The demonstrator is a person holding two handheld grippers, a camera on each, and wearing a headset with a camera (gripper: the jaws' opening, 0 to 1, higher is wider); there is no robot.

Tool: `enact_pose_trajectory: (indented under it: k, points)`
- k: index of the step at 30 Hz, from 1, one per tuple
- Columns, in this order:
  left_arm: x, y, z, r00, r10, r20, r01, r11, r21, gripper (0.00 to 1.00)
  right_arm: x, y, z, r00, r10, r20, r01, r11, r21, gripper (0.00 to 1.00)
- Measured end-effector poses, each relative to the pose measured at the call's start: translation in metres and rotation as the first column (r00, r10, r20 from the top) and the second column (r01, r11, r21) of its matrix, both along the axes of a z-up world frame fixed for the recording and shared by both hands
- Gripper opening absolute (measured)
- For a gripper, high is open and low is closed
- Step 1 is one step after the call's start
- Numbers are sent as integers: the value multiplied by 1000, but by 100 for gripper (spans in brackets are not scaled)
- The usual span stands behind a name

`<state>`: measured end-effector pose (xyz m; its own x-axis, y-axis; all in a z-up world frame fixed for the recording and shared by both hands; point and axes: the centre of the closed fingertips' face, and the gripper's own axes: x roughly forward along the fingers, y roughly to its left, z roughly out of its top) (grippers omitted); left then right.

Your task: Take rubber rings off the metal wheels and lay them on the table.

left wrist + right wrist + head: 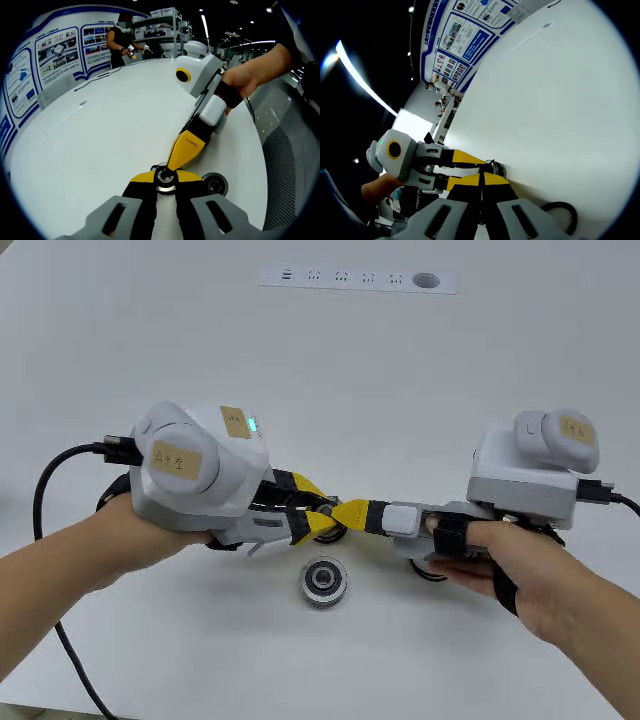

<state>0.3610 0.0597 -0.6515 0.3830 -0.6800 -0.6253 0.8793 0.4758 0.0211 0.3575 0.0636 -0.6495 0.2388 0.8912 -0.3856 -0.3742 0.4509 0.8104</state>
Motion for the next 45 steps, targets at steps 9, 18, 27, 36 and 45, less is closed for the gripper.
enact_pose_trajectory:
  k: [9, 18, 27, 36, 45]
  points:
    - [0, 0, 0, 1000, -6, 4, 6, 1000, 4, 12, -1, -2, 4, 1000, -6, -3, 6, 1000, 12, 1]
    - [0, 0, 0, 1000, -13, 8, 12, 1000, 8, 12, -3, -3, 7, 999, -28, -26, 28, 999, 21, 1]
    - [0, -1, 0, 1000, -7, 3, 7, 1000, 13, 13, 1, -5, 3, 996, -73, -53, 73, 997, 9, 1]
    - [1, -1, 0, 1000, 2, -17, -1, 1000, 12, 14, 2, -5, 2, 993, -92, -69, 94, 996, 13, 1]
    - [0, 2, 5, 1000, 9, -26, -9, 1000, -1, 21, 2, -3, 4, 993, -95, -74, 96, 995, 19, 1]
